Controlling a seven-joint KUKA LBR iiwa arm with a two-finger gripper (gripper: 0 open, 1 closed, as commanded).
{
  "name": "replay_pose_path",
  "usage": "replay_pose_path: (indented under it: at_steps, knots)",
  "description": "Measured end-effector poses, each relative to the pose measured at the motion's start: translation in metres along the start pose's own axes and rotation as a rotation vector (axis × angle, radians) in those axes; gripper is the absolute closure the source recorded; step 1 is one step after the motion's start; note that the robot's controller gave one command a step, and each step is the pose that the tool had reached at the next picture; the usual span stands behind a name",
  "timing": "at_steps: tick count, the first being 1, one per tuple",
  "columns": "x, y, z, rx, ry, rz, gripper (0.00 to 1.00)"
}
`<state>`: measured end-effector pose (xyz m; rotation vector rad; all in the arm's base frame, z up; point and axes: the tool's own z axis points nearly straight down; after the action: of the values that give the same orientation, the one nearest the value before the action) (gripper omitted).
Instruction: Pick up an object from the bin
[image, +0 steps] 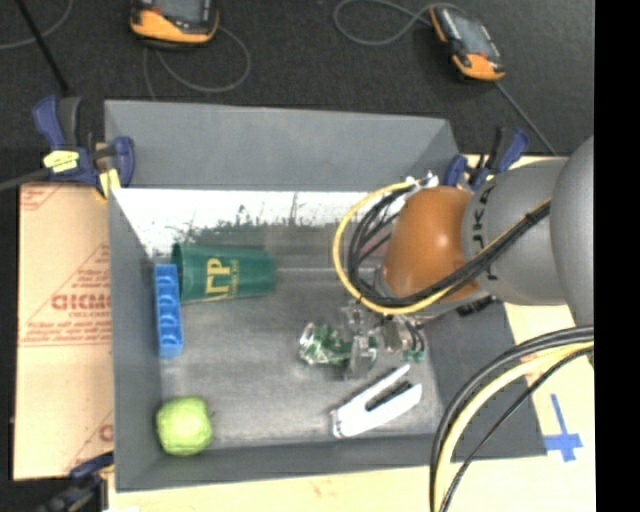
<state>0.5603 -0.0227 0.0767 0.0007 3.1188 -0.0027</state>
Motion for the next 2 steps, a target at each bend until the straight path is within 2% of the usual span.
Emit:
replay_pose_path:
  at_steps: [1, 2]
  knots:
    - [-0.001, 0.004, -0.034, -0.002, 0.024, 0.019, 1.0]
    - [0.003, -0.011, -0.075, 0.0, 0.02, 0.009, 1.0]
